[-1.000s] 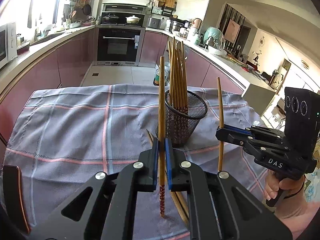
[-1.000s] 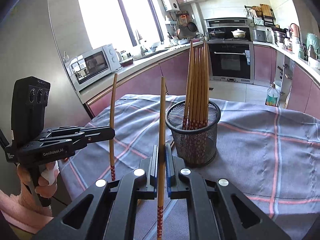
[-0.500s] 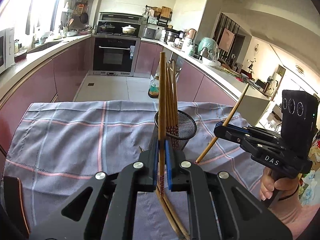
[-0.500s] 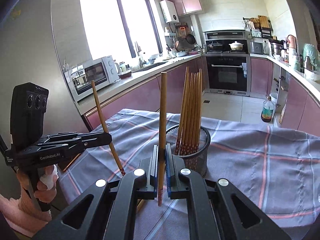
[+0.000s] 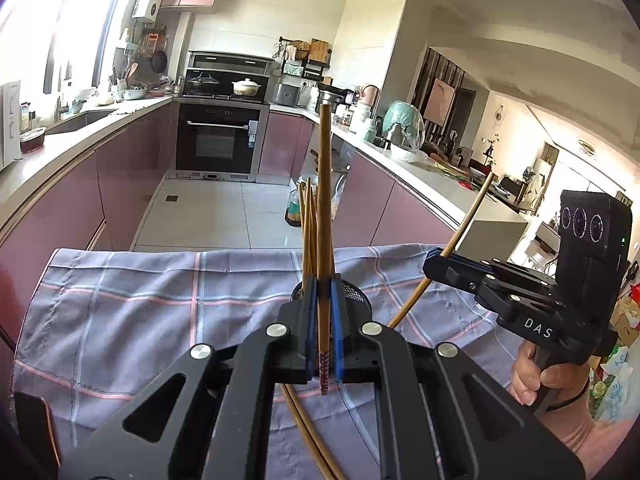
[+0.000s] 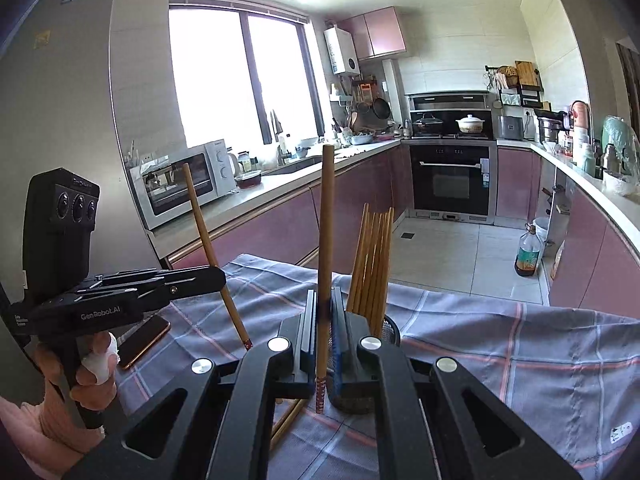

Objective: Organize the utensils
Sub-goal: 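Lower both chopsticks into the cup and open the left gripper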

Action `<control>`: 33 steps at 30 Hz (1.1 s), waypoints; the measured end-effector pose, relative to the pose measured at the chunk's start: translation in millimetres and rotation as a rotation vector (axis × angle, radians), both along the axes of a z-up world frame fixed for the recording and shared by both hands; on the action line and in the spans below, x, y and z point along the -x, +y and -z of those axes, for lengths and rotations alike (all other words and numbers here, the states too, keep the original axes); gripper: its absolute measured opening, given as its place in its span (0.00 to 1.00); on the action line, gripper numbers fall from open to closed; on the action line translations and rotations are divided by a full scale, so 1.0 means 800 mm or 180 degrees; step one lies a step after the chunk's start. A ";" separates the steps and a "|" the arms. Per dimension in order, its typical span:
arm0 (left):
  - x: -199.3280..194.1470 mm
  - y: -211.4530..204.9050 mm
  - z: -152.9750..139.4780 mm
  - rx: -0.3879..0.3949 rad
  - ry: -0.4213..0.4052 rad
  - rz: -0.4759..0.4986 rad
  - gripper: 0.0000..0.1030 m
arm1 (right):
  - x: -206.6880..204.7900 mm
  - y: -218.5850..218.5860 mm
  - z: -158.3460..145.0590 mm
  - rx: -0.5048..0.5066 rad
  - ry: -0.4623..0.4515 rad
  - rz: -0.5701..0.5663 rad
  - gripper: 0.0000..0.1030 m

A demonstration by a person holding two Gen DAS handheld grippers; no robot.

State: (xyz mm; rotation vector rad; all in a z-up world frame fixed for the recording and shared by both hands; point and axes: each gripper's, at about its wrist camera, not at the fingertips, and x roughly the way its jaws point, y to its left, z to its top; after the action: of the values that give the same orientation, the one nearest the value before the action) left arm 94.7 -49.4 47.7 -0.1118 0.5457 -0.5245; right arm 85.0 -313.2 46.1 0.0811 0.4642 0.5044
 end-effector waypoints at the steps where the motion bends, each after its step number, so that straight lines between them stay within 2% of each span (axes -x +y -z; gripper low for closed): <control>1: -0.002 -0.001 -0.004 0.0007 -0.0018 -0.0001 0.07 | -0.001 -0.001 -0.004 0.0002 -0.0031 0.0007 0.05; 10: -0.013 -0.009 -0.035 0.0073 -0.0159 -0.0029 0.07 | -0.005 -0.005 -0.033 -0.0028 -0.0220 0.0051 0.05; 17: -0.027 -0.020 -0.046 0.0046 -0.0236 -0.0065 0.07 | -0.017 -0.003 -0.041 -0.0018 -0.0263 0.0081 0.05; 23: -0.040 -0.036 -0.040 -0.0086 -0.0247 -0.0126 0.07 | -0.027 0.006 -0.031 0.0039 -0.0195 0.0105 0.05; 33: -0.064 -0.053 -0.011 -0.0298 -0.0030 -0.0055 0.07 | -0.049 0.012 -0.004 0.0145 0.0075 0.0076 0.05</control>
State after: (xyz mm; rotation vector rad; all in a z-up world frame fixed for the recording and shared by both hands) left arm 145.5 -92.0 56.1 -0.0250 0.5586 -0.4818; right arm 124.4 -303.7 49.2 0.0487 0.4971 0.4697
